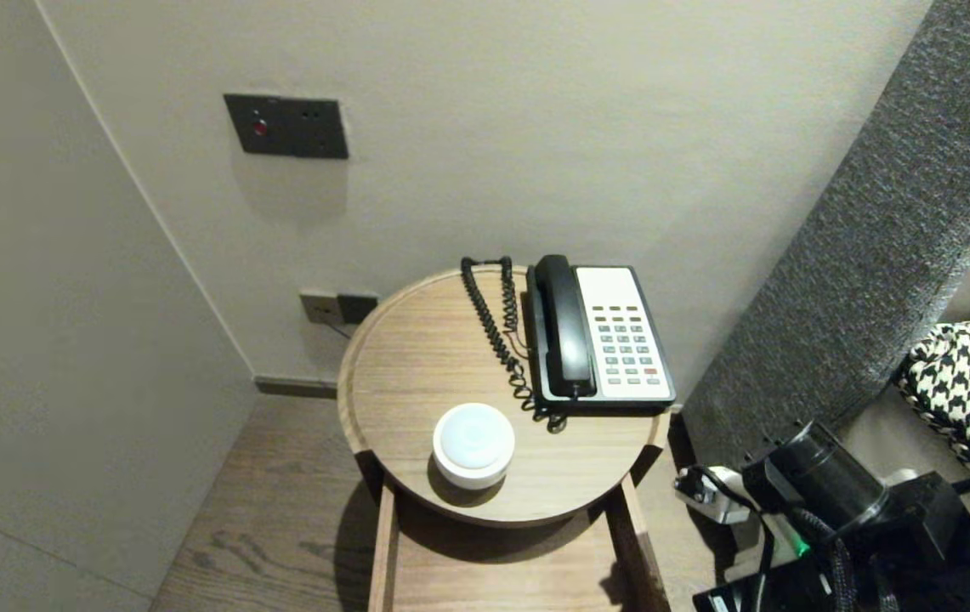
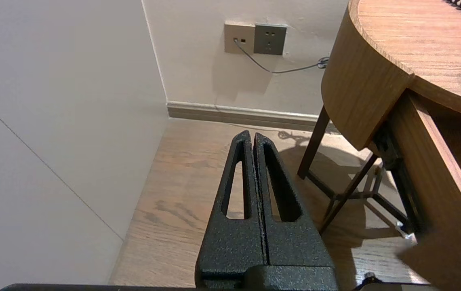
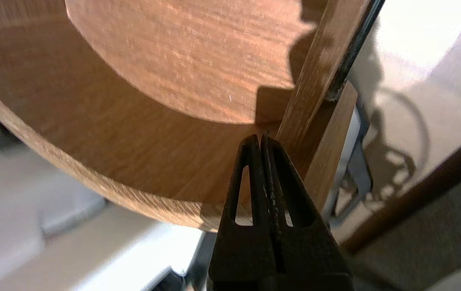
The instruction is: Open the nightstand drawer, then put the remote controls on the table in the drawer one by one
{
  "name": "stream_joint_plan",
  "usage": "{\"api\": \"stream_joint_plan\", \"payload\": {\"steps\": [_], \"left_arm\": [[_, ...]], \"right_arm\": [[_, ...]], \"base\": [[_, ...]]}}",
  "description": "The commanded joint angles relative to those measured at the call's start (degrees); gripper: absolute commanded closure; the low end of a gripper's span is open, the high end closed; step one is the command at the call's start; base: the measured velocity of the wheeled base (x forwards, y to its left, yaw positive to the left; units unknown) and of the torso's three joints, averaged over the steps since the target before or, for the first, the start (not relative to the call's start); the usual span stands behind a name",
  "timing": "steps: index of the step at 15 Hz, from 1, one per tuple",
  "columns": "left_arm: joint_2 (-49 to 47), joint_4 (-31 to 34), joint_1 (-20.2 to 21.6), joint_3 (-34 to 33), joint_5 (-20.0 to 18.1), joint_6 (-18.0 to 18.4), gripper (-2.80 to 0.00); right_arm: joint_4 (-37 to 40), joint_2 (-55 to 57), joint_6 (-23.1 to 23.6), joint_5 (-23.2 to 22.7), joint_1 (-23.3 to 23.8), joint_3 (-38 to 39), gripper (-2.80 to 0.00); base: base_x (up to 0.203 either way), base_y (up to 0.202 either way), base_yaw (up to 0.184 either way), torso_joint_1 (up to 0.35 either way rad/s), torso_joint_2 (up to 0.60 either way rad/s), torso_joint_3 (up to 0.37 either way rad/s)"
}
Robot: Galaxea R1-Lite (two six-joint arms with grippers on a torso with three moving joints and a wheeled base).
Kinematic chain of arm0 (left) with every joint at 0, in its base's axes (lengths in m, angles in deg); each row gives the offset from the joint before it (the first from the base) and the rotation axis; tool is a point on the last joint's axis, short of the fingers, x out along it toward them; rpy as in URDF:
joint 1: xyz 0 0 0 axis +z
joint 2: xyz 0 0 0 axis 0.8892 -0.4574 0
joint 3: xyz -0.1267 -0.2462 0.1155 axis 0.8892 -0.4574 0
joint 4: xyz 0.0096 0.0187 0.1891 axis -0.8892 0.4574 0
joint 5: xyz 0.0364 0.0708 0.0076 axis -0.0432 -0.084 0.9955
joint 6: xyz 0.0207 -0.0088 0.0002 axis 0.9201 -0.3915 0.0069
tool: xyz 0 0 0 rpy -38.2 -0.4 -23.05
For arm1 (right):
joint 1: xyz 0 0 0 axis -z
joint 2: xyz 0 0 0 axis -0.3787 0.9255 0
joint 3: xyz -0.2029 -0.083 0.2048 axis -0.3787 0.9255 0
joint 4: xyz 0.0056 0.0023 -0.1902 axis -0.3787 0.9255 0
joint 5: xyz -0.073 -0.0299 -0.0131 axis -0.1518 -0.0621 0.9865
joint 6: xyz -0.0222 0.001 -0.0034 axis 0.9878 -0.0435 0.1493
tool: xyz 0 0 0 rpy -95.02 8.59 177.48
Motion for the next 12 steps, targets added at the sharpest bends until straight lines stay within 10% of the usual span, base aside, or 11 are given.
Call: {"api": "stream_joint_plan", "payload": {"steps": [1,12], "left_arm": [[0.09,-0.03,0.02,0.00,0.02,-0.01,0.00],[0.09,-0.03,0.02,0.00,0.02,-0.01,0.00]], "right_arm": [[0.08,-2.36,0.00,-0.04,-1.25,1.78,0.00],[0.55,-5.01,-0.80,0.28,4.05,-10.05,0.00]], "base": [[0.000,0.000,0.000,0.000,0.00,0.000],[0.000,0.000,0.000,0.000,0.00,0.000]]}}
